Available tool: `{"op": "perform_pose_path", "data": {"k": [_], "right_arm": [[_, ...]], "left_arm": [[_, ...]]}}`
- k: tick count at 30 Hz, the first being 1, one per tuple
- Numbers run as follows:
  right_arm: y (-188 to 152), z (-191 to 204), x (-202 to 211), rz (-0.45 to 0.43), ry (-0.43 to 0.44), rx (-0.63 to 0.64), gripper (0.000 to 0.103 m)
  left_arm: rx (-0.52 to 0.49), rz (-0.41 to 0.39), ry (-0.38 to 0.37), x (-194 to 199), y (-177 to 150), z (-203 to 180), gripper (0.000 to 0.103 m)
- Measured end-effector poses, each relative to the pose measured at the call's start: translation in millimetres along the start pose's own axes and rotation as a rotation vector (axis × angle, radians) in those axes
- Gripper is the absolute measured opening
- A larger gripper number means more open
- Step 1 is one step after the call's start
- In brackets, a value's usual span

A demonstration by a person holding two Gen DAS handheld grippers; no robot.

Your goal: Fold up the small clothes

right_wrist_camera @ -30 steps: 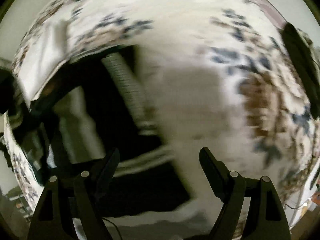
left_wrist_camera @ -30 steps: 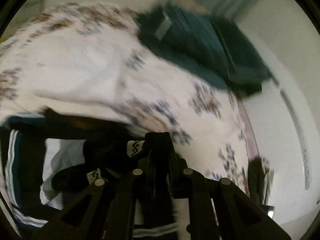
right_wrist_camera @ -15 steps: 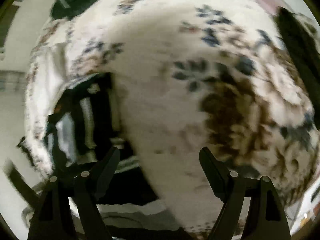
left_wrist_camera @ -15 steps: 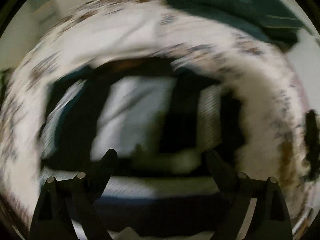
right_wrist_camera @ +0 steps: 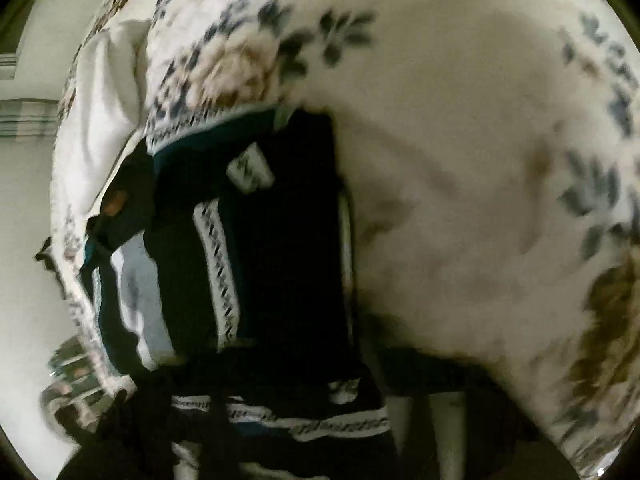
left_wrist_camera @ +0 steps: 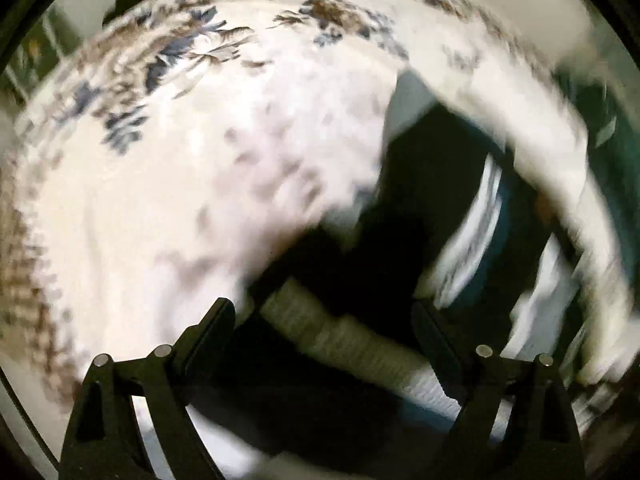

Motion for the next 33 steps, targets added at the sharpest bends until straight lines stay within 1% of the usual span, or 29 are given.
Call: {"op": "perform_pose_path", "data": {"k": [1,4,5,6,7,8,9,10,11,12,14,15,16,17,18,19,20,21,22,23,25,27,28,29,30,31,32,33], "right_arm": [[-3.4,0.8,5.8,-0.031,0.005,0.005,0.01],[-8.4,4.9,24.0,-0.103,-0.029,0.051,0.009],[-8.6,3.9,25.0,-0.1,-0.057,0.06,0.009],[-9.2,3.6,19.9,-0.058,-0.073,0.072,0.009],[-9.8,4.4,15.9,-0.022,-0.075,0.074,0.009],[-8.0,5.3,12.9,0.004,-0.082,0.077,0.009],[-5.8,6.2,10.6,0.032,-0.096,0.081,0.017],[-2.5,7.0,12.8,0.043,-0.115,0.082,0.02],[-0.1,8.9,18.1,0.032,-0.12,0.084,0.025],[4.7,13.2,26.5,0.001,-0.127,0.089,0.035],[13.0,27.8,42.0,-0.057,-0.13,0.12,0.047],[16.4,41.7,46.7,-0.071,-0.112,0.15,0.048],[19.1,54.8,47.7,-0.065,-0.092,0.18,0.048],[21.0,73.6,44.4,-0.041,-0.072,0.226,0.053],[22.7,91.4,38.8,-0.017,-0.065,0.273,0.058],[24.5,106.7,32.2,0.005,-0.056,0.308,0.058],[27.9,113.7,26.4,0.017,-0.06,0.316,0.058],[33.2,116.3,22.8,0.017,-0.073,0.308,0.058],[42.9,114.0,19.8,0.004,-0.097,0.287,0.058],[51.3,107.2,20.6,-0.009,-0.12,0.269,0.058],[75.6,83.4,24.5,-0.066,-0.193,0.217,0.058],[99.4,54.6,23.6,-0.08,-0.245,0.135,0.058],[107.2,40.4,17.1,-0.055,-0.23,0.077,0.058],[111.7,29.8,9.6,-0.013,-0.202,0.033,0.058],[113.4,22.9,-1.3,0.038,-0.146,-0.014,0.058],[111.4,23.7,-12.1,0.088,-0.079,-0.027,0.058],[108.5,27.2,-20.2,0.121,-0.046,-0.02,0.058],[104.9,31.9,-27.2,0.127,-0.046,-0.003,0.053]], "left_arm": [[0.02,0.005,-0.035,-5.5,8.9,-0.3,0.09],[0.018,-0.001,-0.081,-21.2,27.8,-9.9,0.088],[0.0,-0.007,-0.09,-29.2,35.1,-13.3,0.075],[-0.02,-0.005,-0.096,-35.1,40.3,-17.5,0.036],[-0.042,0.015,-0.09,-43.4,42.5,-18.9,0.021],[-0.059,0.037,-0.08,-49.2,42.3,-18.4,0.011],[-0.07,0.033,-0.075,-52.0,43.3,-18.0,0.01],[-0.078,0.017,-0.075,-51.8,45.9,-15.4,0.01],[-0.088,0.013,-0.079,-51.6,47.3,-13.3,0.01],[-0.094,0.016,-0.084,-49.7,47.0,-11.4,0.01],[-0.096,0.011,-0.104,-42.8,48.9,-7.5,0.01],[-0.098,0.011,-0.117,-38.7,50.7,-6.0,0.013],[-0.098,0.014,-0.121,-36.0,53.0,-3.7,0.014],[-0.093,0.026,-0.125,-34.3,55.1,-0.5,0.015],[-0.085,0.038,-0.138,-33.1,56.9,1.1,0.019],[-0.081,0.046,-0.147,-32.9,60.3,2.9,0.023],[-0.086,0.046,-0.148,-32.1,63.4,4.2,0.033],[-0.095,0.045,-0.145,-32.0,66.1,3.8,0.048],[-0.108,0.041,-0.144,-32.2,68.2,2.3,0.054],[-0.121,0.033,-0.15,-30.8,70.5,0.6,0.057],[-0.164,0.016,-0.157,-28.9,75.1,-4.9,0.057],[-0.205,0.005,-0.165,-29.5,76.8,-11.2,0.058],[-0.222,0.0,-0.161,-29.1,75.9,-12.9,0.058],[-0.236,-0.002,-0.163,-29.4,73.4,-14.2,0.058],[-0.248,-0.001,-0.166,-29.7,69.9,-15.2,0.058],[-0.262,0.002,-0.165,-30.2,66.0,-15.6,0.058],[-0.274,0.007,-0.162,-30.4,62.0,-15.8,0.058],[-0.284,0.013,-0.164,-31.2,58.0,-15.0,0.058]]}}
Point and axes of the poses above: each gripper's, at about its wrist camera, not at the fingertips, and x roughly against the way its jaws point, z to its left, y to its top, the point moved 5 cm from there along -x, roughly the way its jaws point, and after that the axes turned 2 degrees about -x, right-handed, at the moved point
